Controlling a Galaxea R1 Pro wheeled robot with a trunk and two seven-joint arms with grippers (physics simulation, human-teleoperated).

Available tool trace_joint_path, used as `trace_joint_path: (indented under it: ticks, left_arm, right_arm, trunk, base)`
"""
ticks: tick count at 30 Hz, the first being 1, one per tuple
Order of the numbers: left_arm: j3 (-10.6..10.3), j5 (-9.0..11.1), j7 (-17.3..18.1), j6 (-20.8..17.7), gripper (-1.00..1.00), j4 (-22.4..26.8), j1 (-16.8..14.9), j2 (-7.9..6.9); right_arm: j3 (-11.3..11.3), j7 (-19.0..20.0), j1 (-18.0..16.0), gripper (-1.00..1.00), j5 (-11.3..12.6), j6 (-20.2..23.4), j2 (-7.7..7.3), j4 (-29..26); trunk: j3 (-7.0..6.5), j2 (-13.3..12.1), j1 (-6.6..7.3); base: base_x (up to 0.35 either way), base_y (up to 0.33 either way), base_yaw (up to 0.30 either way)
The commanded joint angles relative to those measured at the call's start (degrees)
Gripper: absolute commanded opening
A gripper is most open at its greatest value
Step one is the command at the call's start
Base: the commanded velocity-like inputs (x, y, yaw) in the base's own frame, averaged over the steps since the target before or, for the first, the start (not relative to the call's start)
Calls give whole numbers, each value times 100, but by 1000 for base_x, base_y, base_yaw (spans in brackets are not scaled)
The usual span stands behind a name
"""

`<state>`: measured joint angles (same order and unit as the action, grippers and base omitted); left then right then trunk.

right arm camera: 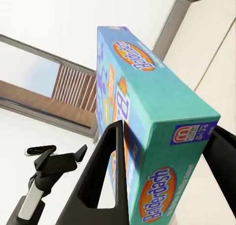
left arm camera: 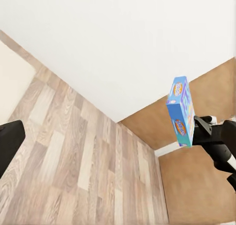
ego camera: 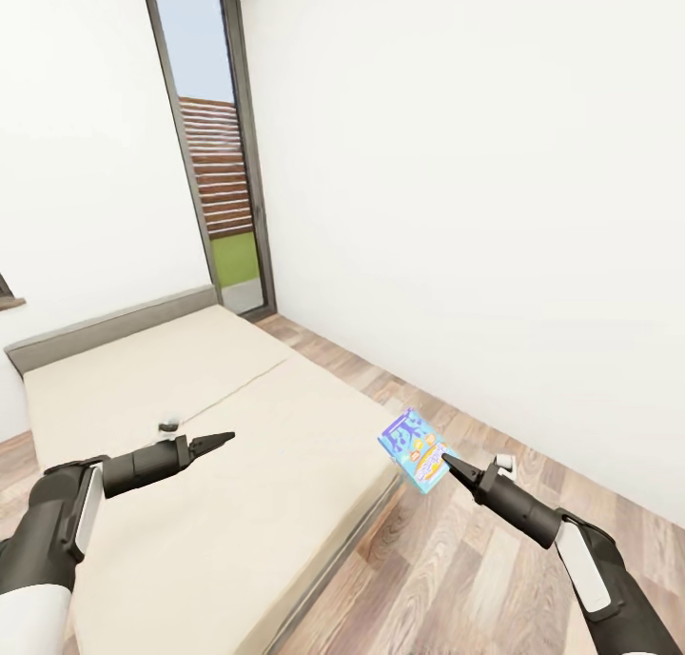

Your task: Put all the toys in the child's room - the three board games (two on the bed and one on the table), the two jigsaw puzzles on the table, and the tennis ball on the table - inside the toy box on the table in the child's room.

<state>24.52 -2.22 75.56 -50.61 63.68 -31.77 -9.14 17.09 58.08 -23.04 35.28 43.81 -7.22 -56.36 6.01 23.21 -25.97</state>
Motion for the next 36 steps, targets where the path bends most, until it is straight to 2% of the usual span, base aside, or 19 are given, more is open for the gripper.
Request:
trace_joint_path:
  ticks: [1,36]
  left_arm:
    - [9,-24,39,-58,100,4,-5,0]
    - [9,-24,54,-54,100,4,-5,0]
  right_arm:
    - [4,10,-7,-100,31,40,1,2]
    - [11,10,-7,-100,31,40,-16,2]
  trunk:
    - [-10,-30,19]
    - [-128,-30,19]
  base:
    - [0,0,-280]
    - [0,0,-280]
